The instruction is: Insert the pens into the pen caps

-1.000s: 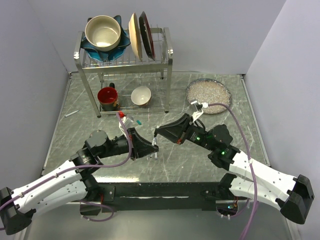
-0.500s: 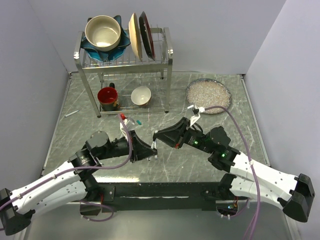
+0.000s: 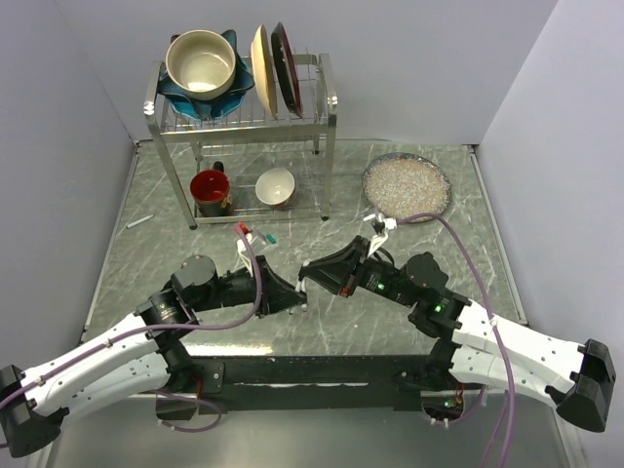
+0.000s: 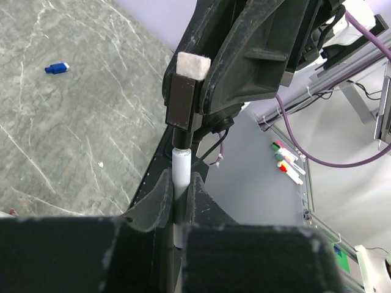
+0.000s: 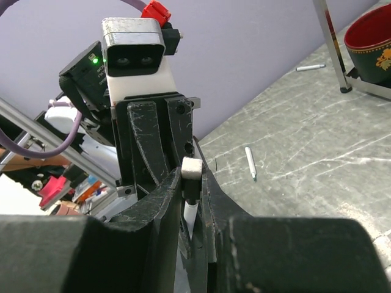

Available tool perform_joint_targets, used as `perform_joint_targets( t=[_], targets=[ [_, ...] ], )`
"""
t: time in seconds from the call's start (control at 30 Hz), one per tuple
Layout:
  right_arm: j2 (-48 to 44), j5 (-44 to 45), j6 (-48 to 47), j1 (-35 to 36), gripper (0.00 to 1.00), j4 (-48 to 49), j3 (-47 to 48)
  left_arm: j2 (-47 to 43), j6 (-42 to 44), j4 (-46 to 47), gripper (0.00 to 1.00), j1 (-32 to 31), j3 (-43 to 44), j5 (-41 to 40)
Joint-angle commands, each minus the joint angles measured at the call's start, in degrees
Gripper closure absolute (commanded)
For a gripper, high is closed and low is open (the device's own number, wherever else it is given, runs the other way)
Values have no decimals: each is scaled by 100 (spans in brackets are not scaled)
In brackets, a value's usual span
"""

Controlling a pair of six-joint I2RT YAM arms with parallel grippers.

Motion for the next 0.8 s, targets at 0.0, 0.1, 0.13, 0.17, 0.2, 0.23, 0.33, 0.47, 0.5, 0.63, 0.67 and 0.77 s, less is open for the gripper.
perform_joint_targets(
  t=[0.0, 0.1, 0.13, 0.17, 0.2, 0.23, 0.33, 0.47, 0.5, 0.63, 0.67, 0.77],
  targets=[
    [60, -381, 247, 169, 100, -11, -293, -8, 82, 599, 99, 55, 172, -681],
    [236, -461, 328, 336, 100, 131, -486, 105, 161, 686, 99, 55, 207, -883],
    [280, -461, 293, 432, 100, 35, -548, 149, 204, 635, 99, 55, 329, -954],
    [307, -417, 267, 494, 100, -18, -583, 211, 257, 547, 99, 64, 418, -989],
    [342, -408, 258, 538, 100, -28, -644, 359, 310, 363, 99, 64, 514, -1112],
    [342, -417, 275, 599, 100, 59, -793, 413, 371, 309, 99, 64, 646, -1165],
    [325, -487, 354, 687, 100, 122, -987, 536, 442, 379, 99, 72, 691, -1393],
    [377, -373, 442, 881, 100, -10, -1110, 572, 416, 581, 99, 151, 665, -1596],
    [421, -338, 486, 899, 100, 16, -1189, 572, 407, 625, 99, 178, 638, -1622],
    [632, -504, 863, 1004, 100, 657, -1400, 580, 258, 1142, 99, 379, 507, -1588],
    [746, -557, 1012, 1013, 100, 806, -1427, 580, 223, 1213, 99, 424, 489, -1570],
    [983, -523, 1223, 1145, 100, 1044, -1427, 633, 135, 1337, 99, 564, 506, -1570]
  ],
)
